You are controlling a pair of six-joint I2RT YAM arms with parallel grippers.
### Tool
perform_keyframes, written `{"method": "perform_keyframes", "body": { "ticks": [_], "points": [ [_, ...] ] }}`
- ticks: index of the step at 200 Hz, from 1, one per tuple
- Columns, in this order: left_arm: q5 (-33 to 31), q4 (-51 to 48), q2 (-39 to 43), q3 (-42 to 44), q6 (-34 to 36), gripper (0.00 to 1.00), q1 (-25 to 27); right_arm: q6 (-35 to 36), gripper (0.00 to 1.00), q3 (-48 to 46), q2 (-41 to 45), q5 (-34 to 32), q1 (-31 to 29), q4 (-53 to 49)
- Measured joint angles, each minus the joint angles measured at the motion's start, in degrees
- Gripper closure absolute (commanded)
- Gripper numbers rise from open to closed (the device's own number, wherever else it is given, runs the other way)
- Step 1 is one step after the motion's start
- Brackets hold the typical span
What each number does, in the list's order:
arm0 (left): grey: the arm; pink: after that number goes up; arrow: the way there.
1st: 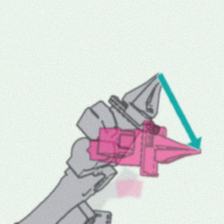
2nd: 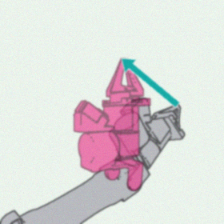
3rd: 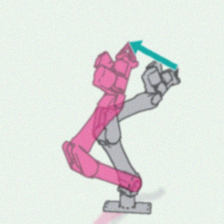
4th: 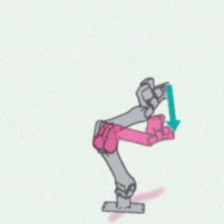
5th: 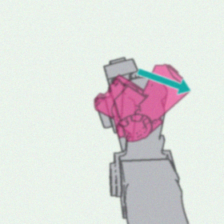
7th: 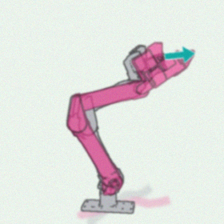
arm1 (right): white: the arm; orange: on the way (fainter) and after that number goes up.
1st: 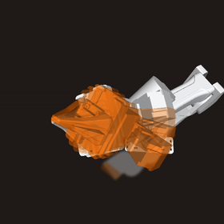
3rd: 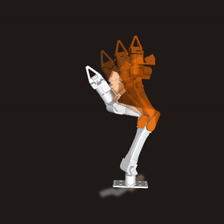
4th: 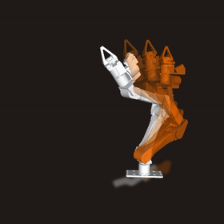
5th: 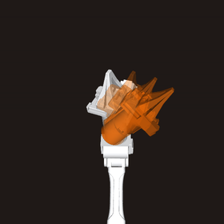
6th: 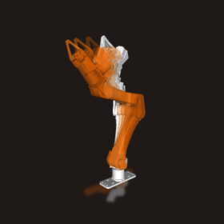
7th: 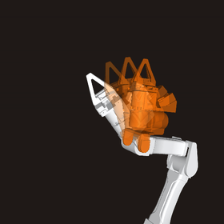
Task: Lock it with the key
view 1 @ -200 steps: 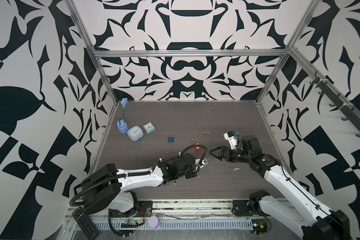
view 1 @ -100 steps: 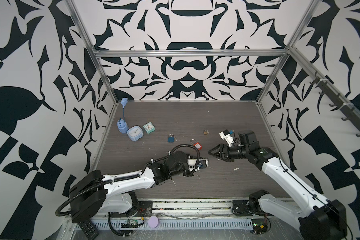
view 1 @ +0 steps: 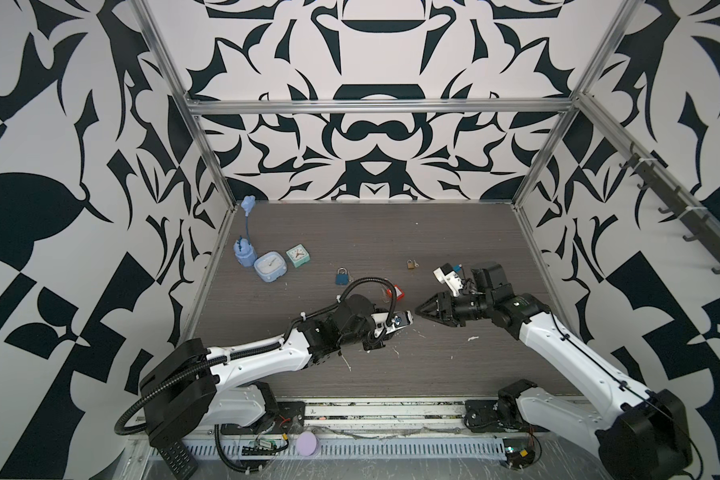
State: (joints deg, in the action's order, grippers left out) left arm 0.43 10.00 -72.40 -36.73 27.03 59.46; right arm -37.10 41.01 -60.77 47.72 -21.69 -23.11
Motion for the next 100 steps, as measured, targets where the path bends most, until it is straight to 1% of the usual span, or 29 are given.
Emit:
{"method": "perform_keyframes", "body": {
  "ticks": [11, 43, 81, 100],
  "points": [
    [0.3, -0.3, 0.0, -0.2, -0.3, 1.00, 0.0, 0.1, 0.61, -0.1, -0.5, -0.3, -0.8, 0.2],
    [0.9, -1.7, -0.1, -1.2, -1.2, 1.00, -0.1, 0.2, 0.67, -0.2, -1.9, -1.5, -3.1, 0.8],
    [1.0, -1.8, -1.6, -1.6, -1.7, 1.00, -0.2, 0.6, 0.82, -0.2, -3.1, -2.7, -5.0, 1.9],
    [1.0, -2.4, -2.3, -1.6, -1.8, 1.00, -0.2, 0.8, 0.92, -0.2, -3.2, -3.2, -5.5, 2.3]
  ]
}}
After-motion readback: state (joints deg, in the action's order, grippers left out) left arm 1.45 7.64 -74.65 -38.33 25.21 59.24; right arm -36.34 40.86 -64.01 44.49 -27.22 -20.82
